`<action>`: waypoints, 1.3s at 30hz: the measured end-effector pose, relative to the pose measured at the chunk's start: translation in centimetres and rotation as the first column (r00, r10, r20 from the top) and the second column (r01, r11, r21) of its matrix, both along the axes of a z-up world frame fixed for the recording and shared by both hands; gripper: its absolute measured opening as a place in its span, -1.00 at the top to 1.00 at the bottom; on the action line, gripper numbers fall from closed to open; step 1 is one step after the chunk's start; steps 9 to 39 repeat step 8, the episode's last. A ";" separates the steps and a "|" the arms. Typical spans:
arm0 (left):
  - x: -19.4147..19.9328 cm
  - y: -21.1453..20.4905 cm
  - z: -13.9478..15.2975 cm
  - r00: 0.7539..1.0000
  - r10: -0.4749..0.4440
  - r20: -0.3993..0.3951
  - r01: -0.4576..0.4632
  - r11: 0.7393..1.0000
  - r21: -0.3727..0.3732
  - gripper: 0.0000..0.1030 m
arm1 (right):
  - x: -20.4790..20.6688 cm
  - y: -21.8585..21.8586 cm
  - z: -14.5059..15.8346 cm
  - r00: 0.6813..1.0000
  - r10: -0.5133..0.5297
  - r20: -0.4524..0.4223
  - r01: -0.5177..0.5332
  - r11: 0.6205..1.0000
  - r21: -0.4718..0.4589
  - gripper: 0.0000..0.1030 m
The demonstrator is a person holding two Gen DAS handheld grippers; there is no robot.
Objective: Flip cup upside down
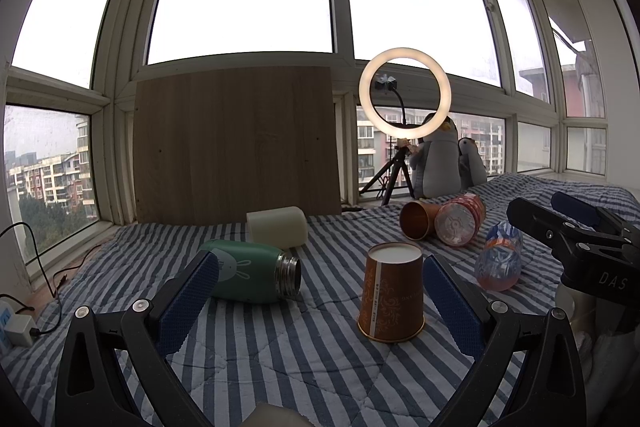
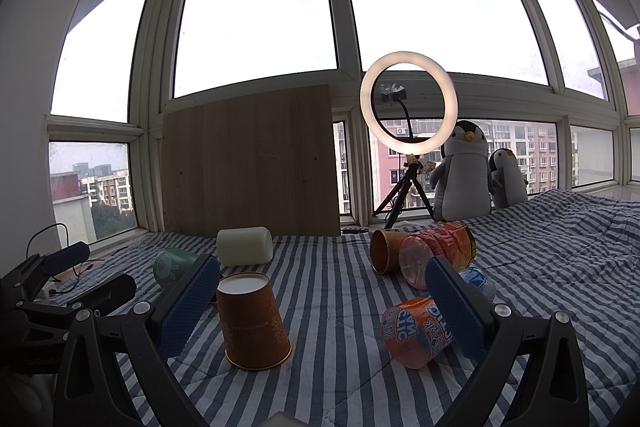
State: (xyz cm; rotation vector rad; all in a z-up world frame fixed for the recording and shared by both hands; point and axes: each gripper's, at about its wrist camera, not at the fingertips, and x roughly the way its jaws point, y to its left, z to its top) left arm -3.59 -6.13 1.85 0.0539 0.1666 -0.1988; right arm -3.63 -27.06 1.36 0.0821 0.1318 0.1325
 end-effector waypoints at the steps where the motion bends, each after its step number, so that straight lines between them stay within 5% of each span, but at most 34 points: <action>1: 0.0 0.0 0.0 1.000 0.000 0.000 0.000 1.000 0.000 -1.00 | 0.0 0.0 0.0 1.000 0.000 0.000 0.000 1.000 0.000 -0.97; 39: 0.0 0.0 -0.2 1.000 -0.007 0.001 0.007 1.000 -0.001 -1.00 | 0.0 0.0 0.0 1.000 0.000 -0.001 0.000 1.000 0.000 -0.97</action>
